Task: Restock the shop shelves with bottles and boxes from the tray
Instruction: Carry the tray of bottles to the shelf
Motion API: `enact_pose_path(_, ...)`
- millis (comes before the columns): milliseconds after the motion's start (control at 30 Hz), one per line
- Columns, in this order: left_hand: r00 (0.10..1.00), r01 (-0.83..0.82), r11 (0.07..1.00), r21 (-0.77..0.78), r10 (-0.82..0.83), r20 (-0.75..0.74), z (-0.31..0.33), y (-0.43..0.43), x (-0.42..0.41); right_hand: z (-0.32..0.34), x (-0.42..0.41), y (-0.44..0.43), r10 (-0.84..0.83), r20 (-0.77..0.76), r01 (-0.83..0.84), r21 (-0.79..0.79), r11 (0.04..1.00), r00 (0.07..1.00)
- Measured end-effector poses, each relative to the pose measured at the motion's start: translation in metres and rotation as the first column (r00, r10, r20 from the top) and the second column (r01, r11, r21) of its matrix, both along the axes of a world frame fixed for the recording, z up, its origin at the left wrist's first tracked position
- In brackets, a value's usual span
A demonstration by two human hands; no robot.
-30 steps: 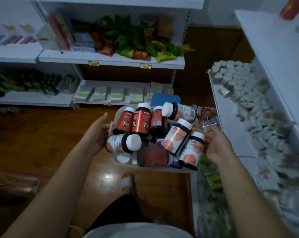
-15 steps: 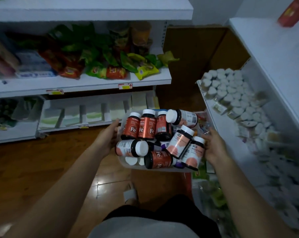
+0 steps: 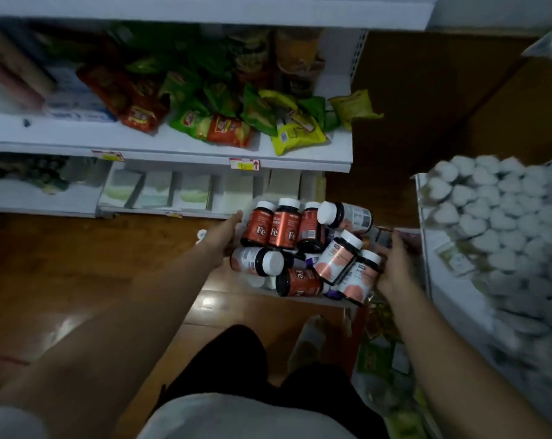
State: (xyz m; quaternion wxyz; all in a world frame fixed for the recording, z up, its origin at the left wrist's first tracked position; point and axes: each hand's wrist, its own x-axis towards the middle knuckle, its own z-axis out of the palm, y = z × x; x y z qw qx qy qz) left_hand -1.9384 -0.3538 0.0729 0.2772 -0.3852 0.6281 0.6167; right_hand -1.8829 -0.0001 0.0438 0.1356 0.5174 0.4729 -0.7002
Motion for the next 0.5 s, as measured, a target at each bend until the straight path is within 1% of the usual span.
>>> enact_pose_path(100, 0.998, -0.045, 0.998, -0.044, 0.047, 0.046, -0.032, 0.012, -0.021, -0.02, -0.03, 0.008, 0.02, 0.015, -0.02, 0.012, 1.0, 1.0)
enact_pose_path(267, 0.994, -0.059, 0.997, -0.041, 0.063, 0.094, -0.072, 0.024, -0.054, -0.064, -0.073, 0.013, 0.055, 0.056, -0.056, 0.014, 0.998, 0.997)
enact_pose_path(333, 0.993, -0.042, 0.998, -0.049, 0.048, 0.111, -0.105, 0.016, -0.066, -0.086, -0.085, 0.015, 0.058, 0.074, -0.06, 0.022, 0.998, 0.996)
enact_pose_path(400, 0.991, -0.035, 0.994, -0.101, 0.048, 0.127, -0.147, 0.003, -0.076, -0.101, -0.092, 0.015, 0.064, 0.085, -0.067, 0.032, 0.997, 0.994)
enact_pose_path(467, 0.992, -0.018, 0.996, -0.09, 0.029, 0.125, -0.156, 0.004, -0.079, -0.109, -0.096, 0.013, 0.065, 0.105, -0.07, 0.047, 0.996, 0.992)
enact_pose_path(500, 0.993, -0.011, 0.997, -0.079, 0.02, 0.114, -0.145, 0.01, -0.08, -0.114, -0.097, 0.013, 0.06, 0.118, -0.067, 0.055, 0.996, 0.991)
